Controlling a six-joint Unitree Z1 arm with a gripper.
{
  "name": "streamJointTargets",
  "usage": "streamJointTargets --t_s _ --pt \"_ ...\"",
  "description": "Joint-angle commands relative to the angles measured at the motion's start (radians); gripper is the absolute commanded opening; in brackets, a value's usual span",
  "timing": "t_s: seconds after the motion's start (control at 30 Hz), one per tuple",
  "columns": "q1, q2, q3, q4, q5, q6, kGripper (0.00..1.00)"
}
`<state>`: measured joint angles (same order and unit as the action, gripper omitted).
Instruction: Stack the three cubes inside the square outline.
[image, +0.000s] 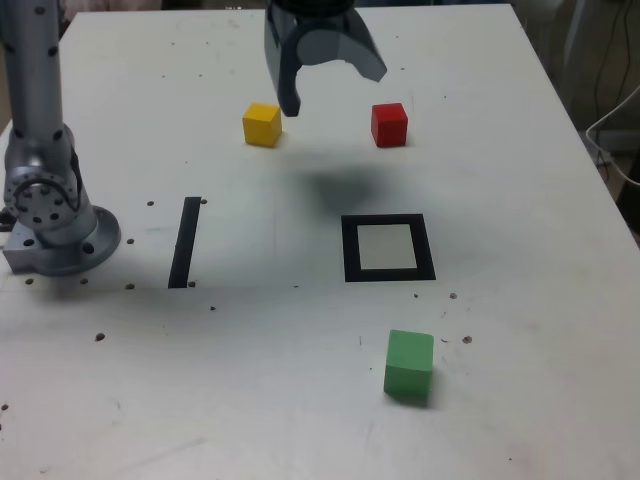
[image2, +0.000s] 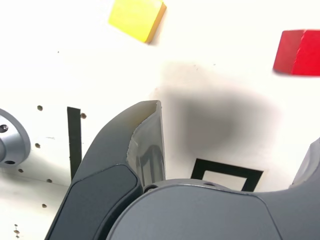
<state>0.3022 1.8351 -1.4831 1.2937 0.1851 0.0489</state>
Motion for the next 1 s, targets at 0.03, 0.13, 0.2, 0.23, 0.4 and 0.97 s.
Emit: streamJointTargets --t_s 0.03,0.13,0.2,0.23,0.4,0.97 --pt "0.029 0.036 -0.034 -0.019 -0.001 0.026 1.0" --pt "0.055 0.066 -0.06 -0.049 -0.002 0.046 0.99" --pt "0.072 0.084 -0.076 -0.073 -0.005 0.057 0.98" --pt "0.081 0.092 -0.085 -0.084 -0.007 0.063 0.98" --pt "0.124 0.14 -0.121 -0.1 -0.036 0.106 0.97" --pt "0.131 0.271 -0.246 -0.07 -0.025 0.132 0.91"
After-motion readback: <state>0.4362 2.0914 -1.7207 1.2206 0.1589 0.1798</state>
